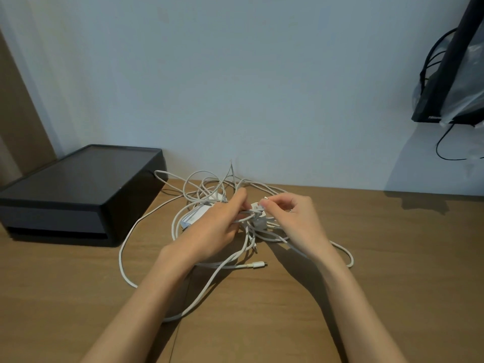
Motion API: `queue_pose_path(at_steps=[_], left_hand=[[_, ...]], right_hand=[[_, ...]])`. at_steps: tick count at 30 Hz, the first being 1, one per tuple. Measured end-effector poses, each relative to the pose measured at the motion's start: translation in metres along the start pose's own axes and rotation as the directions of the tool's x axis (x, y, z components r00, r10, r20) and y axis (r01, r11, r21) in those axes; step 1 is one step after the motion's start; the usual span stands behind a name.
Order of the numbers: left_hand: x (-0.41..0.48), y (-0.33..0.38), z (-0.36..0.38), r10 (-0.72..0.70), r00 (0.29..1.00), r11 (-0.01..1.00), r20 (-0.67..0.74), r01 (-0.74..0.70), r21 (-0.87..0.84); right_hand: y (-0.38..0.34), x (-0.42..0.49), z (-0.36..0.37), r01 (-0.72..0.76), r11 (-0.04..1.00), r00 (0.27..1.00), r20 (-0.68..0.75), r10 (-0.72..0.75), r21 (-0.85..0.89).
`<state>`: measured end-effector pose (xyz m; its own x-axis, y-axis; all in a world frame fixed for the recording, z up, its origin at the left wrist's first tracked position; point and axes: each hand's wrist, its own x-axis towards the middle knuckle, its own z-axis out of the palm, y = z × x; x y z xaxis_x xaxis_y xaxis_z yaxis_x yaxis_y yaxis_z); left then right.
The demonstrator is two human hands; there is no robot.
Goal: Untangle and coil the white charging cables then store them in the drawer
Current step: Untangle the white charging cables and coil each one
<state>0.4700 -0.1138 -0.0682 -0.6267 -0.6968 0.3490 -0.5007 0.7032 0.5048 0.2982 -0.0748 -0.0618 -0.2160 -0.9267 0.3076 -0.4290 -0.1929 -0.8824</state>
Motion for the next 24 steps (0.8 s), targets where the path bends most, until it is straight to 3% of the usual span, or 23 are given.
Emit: queue_pose_path(at_steps=[5,10,13,18,24], left_hand=[[0.001,0.002,-0.003,-0.024,1.000,0.997,0.020,0.025,-0.067],[0.003,0.005,-0.006,-0.044,0.995,0.986,0.088,0.057,-0.154],[0.004,0.006,-0.008,-0.057,0.991,0.973,0.124,0.083,-0.215],[0.000,0.003,-0.014,-0.112,0.983,0.945,0.147,0.151,-0.289],[-0.001,0.011,-0.015,-0.095,0.987,0.933,0.132,0.134,-0.334]], right_hand=[[0.002,0.002,0.007,-0.157,0.969,0.981,-0.086,0.176,0.191],[0.003,0.002,0.007,-0.280,0.883,0.945,-0.054,0.322,0.378],[0.004,0.003,0.010,-0.252,0.895,0.961,-0.011,0.275,0.369],[0.011,0.005,0.018,-0.259,0.892,0.961,0.188,0.201,0.370],[0.010,0.002,0.021,-0.246,0.888,0.968,0.144,0.205,0.389]])
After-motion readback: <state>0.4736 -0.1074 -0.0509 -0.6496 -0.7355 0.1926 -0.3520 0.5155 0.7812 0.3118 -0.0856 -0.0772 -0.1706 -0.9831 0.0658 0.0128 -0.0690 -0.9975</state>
